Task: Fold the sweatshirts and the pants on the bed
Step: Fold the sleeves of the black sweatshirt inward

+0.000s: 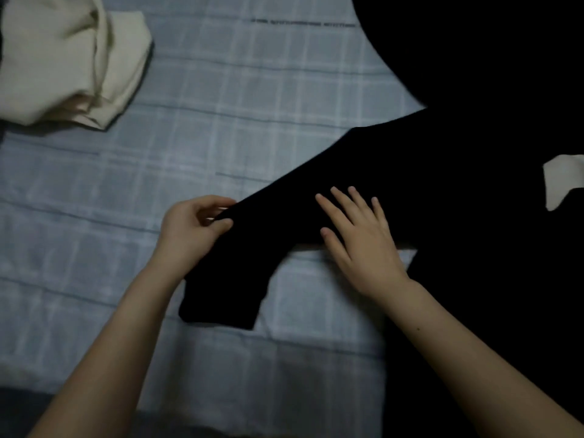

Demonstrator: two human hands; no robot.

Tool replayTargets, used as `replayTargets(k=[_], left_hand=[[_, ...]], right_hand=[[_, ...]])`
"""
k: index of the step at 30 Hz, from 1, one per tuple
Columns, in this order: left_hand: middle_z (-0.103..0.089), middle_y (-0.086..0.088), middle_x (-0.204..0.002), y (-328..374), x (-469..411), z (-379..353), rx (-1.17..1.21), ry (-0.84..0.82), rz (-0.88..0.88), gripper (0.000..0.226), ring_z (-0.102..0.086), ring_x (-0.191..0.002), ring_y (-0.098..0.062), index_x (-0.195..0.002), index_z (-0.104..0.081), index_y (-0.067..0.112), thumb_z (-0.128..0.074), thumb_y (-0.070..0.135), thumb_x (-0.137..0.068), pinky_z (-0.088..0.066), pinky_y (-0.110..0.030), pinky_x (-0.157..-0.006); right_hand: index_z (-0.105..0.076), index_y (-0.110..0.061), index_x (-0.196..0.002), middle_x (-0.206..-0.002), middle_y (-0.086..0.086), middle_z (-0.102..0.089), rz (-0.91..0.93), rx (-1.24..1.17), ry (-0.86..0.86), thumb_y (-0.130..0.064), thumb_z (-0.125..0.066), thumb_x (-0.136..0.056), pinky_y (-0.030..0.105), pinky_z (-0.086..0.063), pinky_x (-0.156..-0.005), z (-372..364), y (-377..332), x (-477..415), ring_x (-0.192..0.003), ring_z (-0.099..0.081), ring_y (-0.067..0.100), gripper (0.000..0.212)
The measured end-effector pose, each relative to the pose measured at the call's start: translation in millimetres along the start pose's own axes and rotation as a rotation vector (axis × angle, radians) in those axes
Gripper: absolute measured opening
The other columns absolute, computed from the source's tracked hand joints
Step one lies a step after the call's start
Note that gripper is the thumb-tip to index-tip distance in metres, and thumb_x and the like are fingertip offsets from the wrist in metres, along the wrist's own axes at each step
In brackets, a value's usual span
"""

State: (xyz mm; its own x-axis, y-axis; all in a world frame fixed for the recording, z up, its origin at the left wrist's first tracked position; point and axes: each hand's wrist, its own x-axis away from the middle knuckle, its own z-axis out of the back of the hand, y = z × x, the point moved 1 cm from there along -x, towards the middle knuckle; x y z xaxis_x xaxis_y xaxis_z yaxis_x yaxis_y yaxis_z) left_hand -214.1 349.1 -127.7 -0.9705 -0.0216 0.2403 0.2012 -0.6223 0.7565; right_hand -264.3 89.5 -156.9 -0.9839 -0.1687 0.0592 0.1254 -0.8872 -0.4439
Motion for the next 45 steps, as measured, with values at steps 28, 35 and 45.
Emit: replayTargets(k=[28, 35, 45], left_hand=[[-0.066, 0.027, -0.102, -86, 57, 48, 0.199, 0.276, -0.198, 0.033, -0.059, -0.093, 0.021, -0.116, -0.064, 0.022, -0.067, 0.009, -0.085, -0.045, -0.004, -0.085], [-0.070, 0.003, -0.086, -112, -14, 111, 1.018, 0.434, 0.362, 0.019, -0.063, -0.071, -0.010, -0.115, -0.061, 0.016, -0.054, 0.025, -0.099, -0.051, -0.023, -0.064], [-0.063, -0.012, -0.126, -148, 2, 85, 0.546, 0.450, 0.229, 0.057, -0.066, -0.109, -0.013, -0.134, -0.048, 0.033, -0.073, 0.015, -0.086, -0.053, -0.021, -0.092]], right_hand=[[-0.031, -0.029, -0.154, -0.159, -0.004, -0.034, 0.087, -0.128, -0.061, -0.039, -0.037, -0.098, 0.045, -0.010, -0.123, -63, -92, -48, -0.150, -0.021, 0.019, 0.057], [-0.025, -0.029, -0.156, -0.163, 0.000, -0.023, 0.178, -0.089, -0.072, -0.033, -0.046, -0.102, 0.044, -0.007, -0.123, -69, -125, -100, -0.152, -0.013, 0.022, 0.058], [-0.028, -0.033, -0.155, -0.163, 0.000, -0.024, 0.187, 0.106, -0.139, -0.055, -0.028, -0.095, 0.049, -0.008, -0.122, -105, -111, -78, -0.152, -0.014, 0.027, 0.063]])
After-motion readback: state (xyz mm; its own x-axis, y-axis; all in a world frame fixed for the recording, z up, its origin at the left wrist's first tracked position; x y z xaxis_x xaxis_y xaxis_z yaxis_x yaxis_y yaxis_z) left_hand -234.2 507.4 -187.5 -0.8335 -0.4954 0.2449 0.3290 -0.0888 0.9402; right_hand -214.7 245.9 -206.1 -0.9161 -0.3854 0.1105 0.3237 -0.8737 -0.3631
